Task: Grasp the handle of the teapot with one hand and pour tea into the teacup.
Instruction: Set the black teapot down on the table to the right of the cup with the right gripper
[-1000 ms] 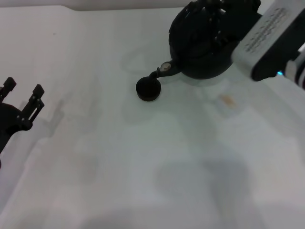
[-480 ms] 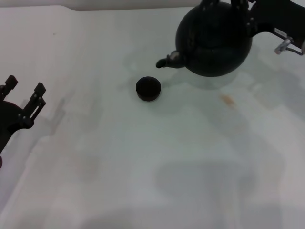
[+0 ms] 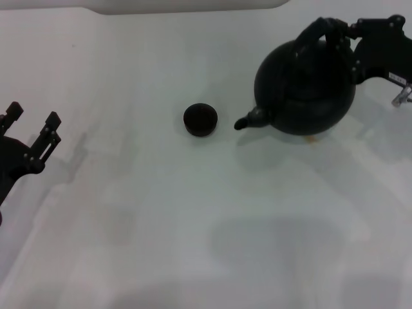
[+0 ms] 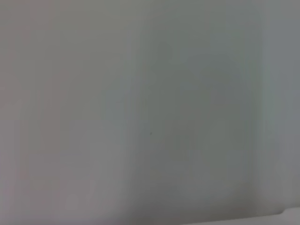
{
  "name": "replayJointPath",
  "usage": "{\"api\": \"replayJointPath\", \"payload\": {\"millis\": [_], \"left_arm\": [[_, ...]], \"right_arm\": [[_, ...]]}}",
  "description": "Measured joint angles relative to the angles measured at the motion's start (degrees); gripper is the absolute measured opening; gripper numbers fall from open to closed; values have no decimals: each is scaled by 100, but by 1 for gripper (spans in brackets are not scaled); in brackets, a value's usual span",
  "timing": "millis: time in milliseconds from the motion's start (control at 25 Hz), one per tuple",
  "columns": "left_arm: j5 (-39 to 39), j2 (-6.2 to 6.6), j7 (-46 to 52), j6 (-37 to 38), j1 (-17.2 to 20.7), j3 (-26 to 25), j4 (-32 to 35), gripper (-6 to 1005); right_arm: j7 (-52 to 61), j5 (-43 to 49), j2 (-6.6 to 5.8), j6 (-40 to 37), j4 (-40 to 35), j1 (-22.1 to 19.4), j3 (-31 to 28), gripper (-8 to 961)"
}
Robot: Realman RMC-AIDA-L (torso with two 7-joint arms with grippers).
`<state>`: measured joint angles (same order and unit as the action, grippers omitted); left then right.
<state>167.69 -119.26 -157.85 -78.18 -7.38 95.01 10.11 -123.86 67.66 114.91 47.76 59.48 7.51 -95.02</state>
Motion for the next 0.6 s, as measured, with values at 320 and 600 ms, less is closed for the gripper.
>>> {"api": "replayJointPath", "payload": {"millis": [320, 600], "left_arm": [[0, -1, -17, -38, -7, 11, 6, 705], [-4, -1, -17, -41, -9, 23, 0, 706]], "right_arm": [[-612, -39, 20, 558, -508, 30, -440, 106], [-806, -42, 14, 722, -887, 154, -629, 114]]}}
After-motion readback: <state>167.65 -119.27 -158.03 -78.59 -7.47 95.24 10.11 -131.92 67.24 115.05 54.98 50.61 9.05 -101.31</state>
